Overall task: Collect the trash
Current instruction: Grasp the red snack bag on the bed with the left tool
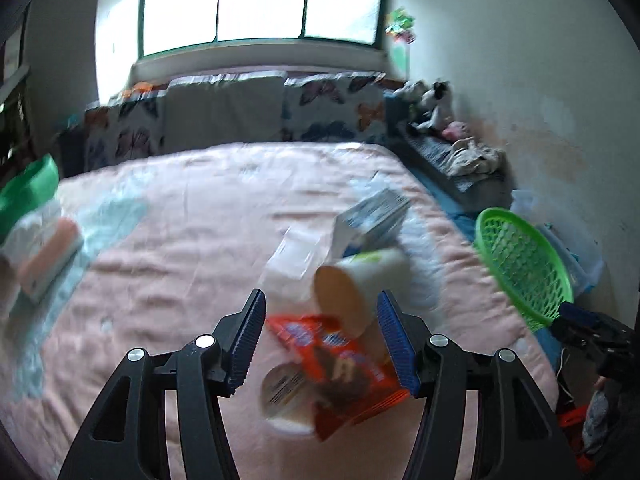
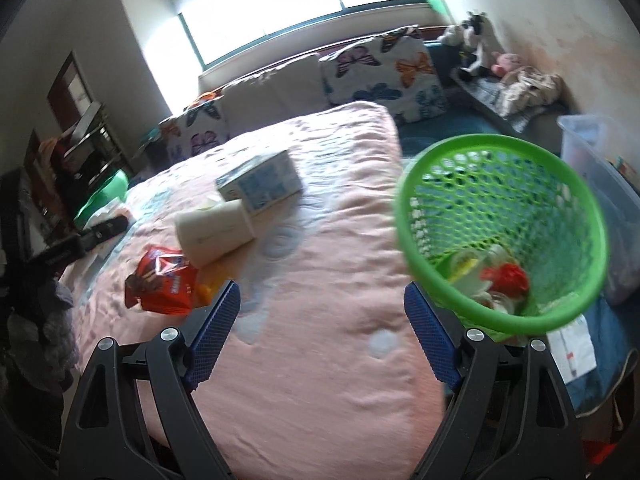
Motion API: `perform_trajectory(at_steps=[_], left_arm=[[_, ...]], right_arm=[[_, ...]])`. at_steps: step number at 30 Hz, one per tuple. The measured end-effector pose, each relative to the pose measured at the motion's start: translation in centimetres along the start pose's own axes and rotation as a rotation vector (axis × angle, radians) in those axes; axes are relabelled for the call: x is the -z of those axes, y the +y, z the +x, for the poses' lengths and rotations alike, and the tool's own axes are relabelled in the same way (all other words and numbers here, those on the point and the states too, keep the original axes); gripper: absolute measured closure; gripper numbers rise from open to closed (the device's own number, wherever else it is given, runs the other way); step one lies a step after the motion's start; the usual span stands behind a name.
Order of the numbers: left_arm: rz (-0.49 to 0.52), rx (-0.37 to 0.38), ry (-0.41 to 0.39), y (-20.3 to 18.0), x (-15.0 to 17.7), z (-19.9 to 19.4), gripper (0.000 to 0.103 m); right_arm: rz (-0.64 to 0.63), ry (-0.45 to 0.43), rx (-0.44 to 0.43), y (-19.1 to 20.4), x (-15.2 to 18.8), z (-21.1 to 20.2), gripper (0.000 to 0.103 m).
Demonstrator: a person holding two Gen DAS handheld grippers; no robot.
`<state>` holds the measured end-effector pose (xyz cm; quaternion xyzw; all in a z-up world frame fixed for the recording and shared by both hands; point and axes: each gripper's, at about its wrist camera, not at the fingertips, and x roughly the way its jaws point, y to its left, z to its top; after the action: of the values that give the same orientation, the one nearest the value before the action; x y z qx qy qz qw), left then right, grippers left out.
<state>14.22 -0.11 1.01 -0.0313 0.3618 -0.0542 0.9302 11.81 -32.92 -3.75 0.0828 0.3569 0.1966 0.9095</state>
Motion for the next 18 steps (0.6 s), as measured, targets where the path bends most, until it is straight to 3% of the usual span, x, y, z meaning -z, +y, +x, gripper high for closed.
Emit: perform_trajectory(at_steps=[11, 15, 18], left_arm=[[-0.048, 0.040, 0.130, 1.5, 2.3, 3.9, 0.051], [-0.059, 0.049, 0.159, 1.5, 2.4, 4.9, 0.063], [-0.068, 0.058, 0.165, 1.6, 2.4, 5.1, 0.077]], right_arm=[[-0.048, 0.052, -0.042, 2.7, 0.5, 2.2, 0.019], [-0.052, 0.074, -0.055, 3.1, 0.8, 2.9, 0.019], [-0.064, 0.086, -0.063, 3.6, 1.0, 3.3, 0.019]])
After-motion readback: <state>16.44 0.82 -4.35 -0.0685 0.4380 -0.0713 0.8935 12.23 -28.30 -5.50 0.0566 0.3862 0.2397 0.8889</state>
